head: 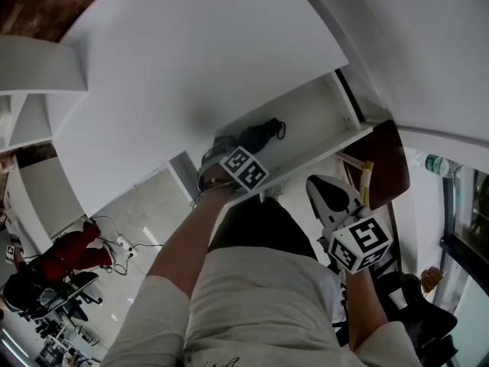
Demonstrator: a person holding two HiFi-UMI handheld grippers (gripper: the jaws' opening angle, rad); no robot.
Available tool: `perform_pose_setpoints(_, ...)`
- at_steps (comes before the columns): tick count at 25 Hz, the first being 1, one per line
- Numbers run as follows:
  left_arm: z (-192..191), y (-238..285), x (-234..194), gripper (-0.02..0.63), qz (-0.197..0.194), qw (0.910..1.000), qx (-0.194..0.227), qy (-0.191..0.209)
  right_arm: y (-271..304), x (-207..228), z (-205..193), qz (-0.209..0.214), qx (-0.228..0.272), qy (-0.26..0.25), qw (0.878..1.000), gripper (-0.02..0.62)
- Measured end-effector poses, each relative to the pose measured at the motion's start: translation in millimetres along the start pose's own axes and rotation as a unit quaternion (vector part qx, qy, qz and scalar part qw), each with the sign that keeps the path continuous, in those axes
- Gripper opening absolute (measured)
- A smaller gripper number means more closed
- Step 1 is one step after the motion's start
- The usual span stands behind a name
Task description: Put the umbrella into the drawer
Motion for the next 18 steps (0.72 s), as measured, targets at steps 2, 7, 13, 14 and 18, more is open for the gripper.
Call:
perform_pose_setpoints(2, 0.3, 1.1, 0.2, 0.29, -0.001, 1.0, -0.003, 0.0, 0.3, 0.2, 0.6, 0.001, 0.001, 0.0, 1.0, 0.031)
perform_pose_setpoints(7, 1.9, 2.9, 0.9, 0.29, -0.001, 1.0, -0.007, 0.001, 0.8, 1.4, 1.1, 0.001, 0.002, 0.003, 1.0, 0.031)
perform_pose_setpoints(13, 1.5, 3.8, 2.0, 0.29, 0.001, 1.0, -0.008, 0.005, 2.6, 0.8, -0.6, 0.007, -0.002, 0.004, 1.0, 0.031)
perform_pose_setpoints(14, 1.2, 3.5, 2.1, 0.29, 0.002, 1.0, -0.008, 0.006, 3.0, 0.6, -0.3, 0.008, -0.003, 0.004, 1.0, 0.031)
perform_pose_setpoints(18, 0.4, 2.4, 2.2, 0.291, 0.0, 1.0, -0.005, 0.009, 5.6, -0.3, 0.5, 0.013, -0.004, 0.002, 1.0, 0.031)
Point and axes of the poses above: the fingertips, and each gripper's own axes: y forward along the fingers, x to its right, z out of its top, the point moved 7 cm from there along -y, backward along the fingers, and after that the axes turned 6 degrees about -x, right-handed, at the moved point
